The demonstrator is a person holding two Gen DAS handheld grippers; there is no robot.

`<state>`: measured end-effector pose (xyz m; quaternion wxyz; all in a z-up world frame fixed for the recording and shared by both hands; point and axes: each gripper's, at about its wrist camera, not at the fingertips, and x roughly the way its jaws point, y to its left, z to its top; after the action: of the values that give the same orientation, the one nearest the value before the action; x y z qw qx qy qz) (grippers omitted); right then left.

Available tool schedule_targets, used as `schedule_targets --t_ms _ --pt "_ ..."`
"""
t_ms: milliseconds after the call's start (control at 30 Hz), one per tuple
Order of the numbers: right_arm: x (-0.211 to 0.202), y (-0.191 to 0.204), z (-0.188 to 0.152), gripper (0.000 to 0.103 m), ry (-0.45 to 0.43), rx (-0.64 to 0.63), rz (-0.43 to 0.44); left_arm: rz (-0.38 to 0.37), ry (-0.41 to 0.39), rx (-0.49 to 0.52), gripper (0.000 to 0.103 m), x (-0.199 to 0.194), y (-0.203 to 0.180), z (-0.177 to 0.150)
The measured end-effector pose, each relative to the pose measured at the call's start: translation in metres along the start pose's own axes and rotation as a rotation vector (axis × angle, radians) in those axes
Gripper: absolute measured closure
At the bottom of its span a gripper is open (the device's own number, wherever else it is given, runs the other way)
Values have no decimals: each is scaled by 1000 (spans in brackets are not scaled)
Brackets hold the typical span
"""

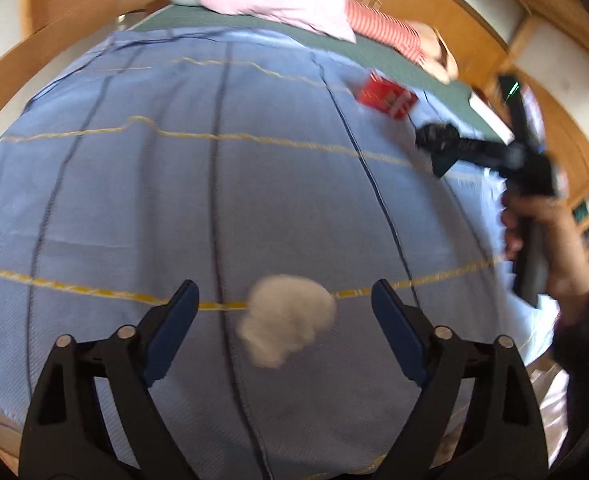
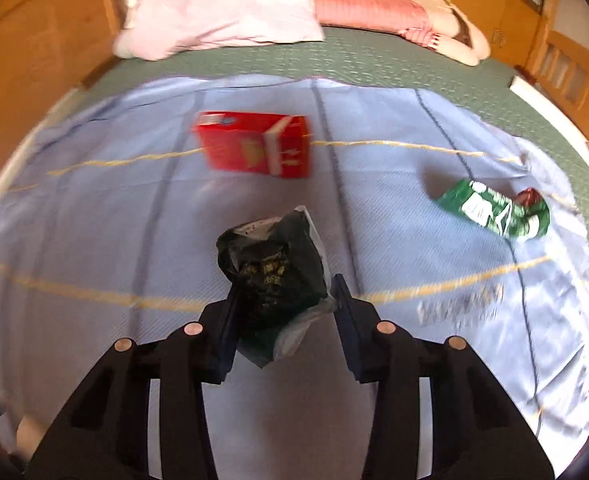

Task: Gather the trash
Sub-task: 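Grasp the dark green wrapper with the right tool while the left tool grasps the white tissue, then carry the tissue and green wrapper above the wastebasket with both tools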

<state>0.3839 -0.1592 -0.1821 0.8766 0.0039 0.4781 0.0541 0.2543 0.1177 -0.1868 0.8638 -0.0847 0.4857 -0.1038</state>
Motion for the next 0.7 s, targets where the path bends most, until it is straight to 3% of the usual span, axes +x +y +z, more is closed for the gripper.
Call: schedule_targets --t_ms 33,167,267,367,567,700 --pt "-12 5 -8 60 1 -13 29 6 6 20 24 5 -4 -2" --pt "-56 21 -39 60 -12 -56 105 11 77 58 60 27 -12 -10" --pt "-90 28 -60 60 -52 -88 115 53 60 84 82 31 -13 -12" --pt "-121 30 -81 60 -92 -110 113 71 29 84 84 19 -13 -13" --pt "-178 22 -123 60 -172 -113 108 216 -174 190 84 -61 -36 -22" --pt "-213 18 -145 60 -230 -112 96 221 -304 155 84 -124 -58 -36"
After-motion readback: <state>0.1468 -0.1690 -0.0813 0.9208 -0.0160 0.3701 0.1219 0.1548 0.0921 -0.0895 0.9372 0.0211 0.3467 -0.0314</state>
